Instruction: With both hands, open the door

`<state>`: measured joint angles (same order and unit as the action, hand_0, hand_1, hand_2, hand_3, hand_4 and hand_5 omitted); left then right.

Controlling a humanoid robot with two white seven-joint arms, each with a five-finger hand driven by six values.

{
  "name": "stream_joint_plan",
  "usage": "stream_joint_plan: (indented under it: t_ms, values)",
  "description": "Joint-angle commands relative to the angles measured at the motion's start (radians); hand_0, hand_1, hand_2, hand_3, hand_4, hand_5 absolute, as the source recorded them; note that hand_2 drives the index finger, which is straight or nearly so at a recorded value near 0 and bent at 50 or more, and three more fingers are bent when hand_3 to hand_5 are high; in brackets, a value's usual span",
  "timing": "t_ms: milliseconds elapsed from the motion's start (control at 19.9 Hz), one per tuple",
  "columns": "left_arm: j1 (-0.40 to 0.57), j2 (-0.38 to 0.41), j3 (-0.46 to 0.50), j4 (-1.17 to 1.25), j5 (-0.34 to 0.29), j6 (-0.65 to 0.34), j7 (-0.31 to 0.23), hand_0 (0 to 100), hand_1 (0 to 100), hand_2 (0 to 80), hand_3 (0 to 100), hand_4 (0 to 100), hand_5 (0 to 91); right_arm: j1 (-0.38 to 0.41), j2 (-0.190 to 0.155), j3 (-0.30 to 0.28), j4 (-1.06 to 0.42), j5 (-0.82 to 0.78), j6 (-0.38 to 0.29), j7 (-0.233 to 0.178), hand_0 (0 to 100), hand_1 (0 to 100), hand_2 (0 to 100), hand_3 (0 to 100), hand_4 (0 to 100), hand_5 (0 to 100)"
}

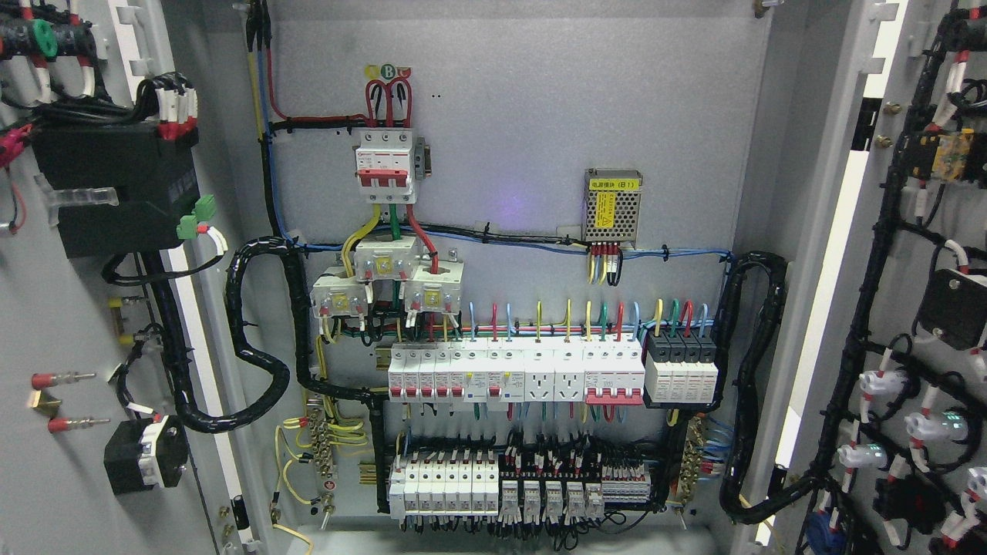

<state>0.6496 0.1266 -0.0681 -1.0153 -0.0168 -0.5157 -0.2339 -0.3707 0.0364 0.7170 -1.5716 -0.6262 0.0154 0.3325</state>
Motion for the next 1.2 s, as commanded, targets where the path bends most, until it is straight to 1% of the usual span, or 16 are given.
stream_joint_plan:
  t_ms: [0,50,150,201,301,401,451,552,602,702,852,903,953,1003,1153]
  values:
    - [0.131,0.217,-0.045,-0.64,-0.009,-0.229,0.002,12,39,0.0,0,0,0.0,0.148,-0.174,-0.238,-0.117,0.0,-0.067,-0.01,12,39,0,0,0,0]
    - [0.13,0.229,-0.045,-0.644,0.0,-0.275,0.004,12,39,0.0,0,0,0.0,0.166,-0.187,-0.26,-0.129,0.0,-0.095,-0.01,12,39,0,0,0,0]
    - [0.12,0.245,-0.042,-0.663,0.043,-0.343,0.005,12,39,0.0,0,0,0.0,0.193,-0.208,-0.306,-0.149,0.0,-0.171,-0.01,12,39,0,0,0,0]
    - [0.117,0.248,-0.038,-0.678,0.056,-0.348,0.005,12,39,0.0,0,0,0.0,0.205,-0.219,-0.326,-0.159,0.0,-0.222,-0.01,12,39,0,0,0,0]
    - [0.102,0.266,-0.03,-0.689,0.078,-0.36,0.005,12,39,0.0,0,0,0.0,0.236,-0.256,-0.356,-0.18,0.0,-0.323,-0.01,12,39,0,0,0,0]
    - [0.082,0.295,-0.025,-0.706,0.127,-0.403,0.005,12,39,0.0,0,0,0.0,0.278,-0.289,-0.378,-0.183,0.0,-0.432,-0.009,12,39,0,0,0,0]
    - [0.067,0.307,-0.025,-0.712,0.141,-0.423,0.007,12,39,0.0,0,0,0.0,0.292,-0.305,-0.392,-0.183,0.0,-0.487,-0.007,12,39,0,0,0,0]
    - [0.018,0.332,-0.025,-0.732,0.167,-0.434,0.007,12,39,0.0,0,0,0.0,0.324,-0.317,-0.433,-0.182,0.0,-0.592,-0.001,12,39,0,0,0,0]
    - [-0.01,0.334,-0.027,-0.735,0.179,-0.434,0.007,12,39,0.0,0,0,0.0,0.335,-0.323,-0.453,-0.183,0.0,-0.616,-0.001,12,39,0,0,0,0]
    - [-0.083,0.334,-0.032,-0.741,0.19,-0.434,0.007,12,39,0.0,0,0,0.0,0.374,-0.352,-0.49,-0.194,0.0,-0.652,0.0,12,39,0,0,0,0]
    - [-0.165,0.334,-0.038,-0.756,0.198,-0.441,0.005,12,39,0.0,0,0,0.0,0.455,-0.423,-0.531,-0.229,0.0,-0.695,0.002,12,39,0,0,0,0]
    - [-0.179,0.335,-0.041,-0.759,0.205,-0.448,0.005,12,39,0.0,0,0,0.0,0.47,-0.435,-0.542,-0.237,0.0,-0.704,0.002,12,39,0,0,0,0]
    - [-0.194,0.334,-0.054,-0.776,0.208,-0.455,0.005,12,39,0.0,0,0,0.0,0.486,-0.446,-0.565,-0.248,0.0,-0.709,0.002,12,39,0,0,0,0]
    - [-0.205,0.334,-0.068,-0.789,0.21,-0.458,0.005,12,39,0.0,0,0,0.0,0.496,-0.451,-0.58,-0.26,0.0,-0.71,0.002,12,39,0,0,0,0]
    - [-0.223,0.331,-0.082,-0.827,0.215,-0.5,0.005,12,39,0.0,0,0,0.0,0.533,-0.481,-0.6,-0.315,0.0,-0.718,0.002,12,39,0,0,0,0]
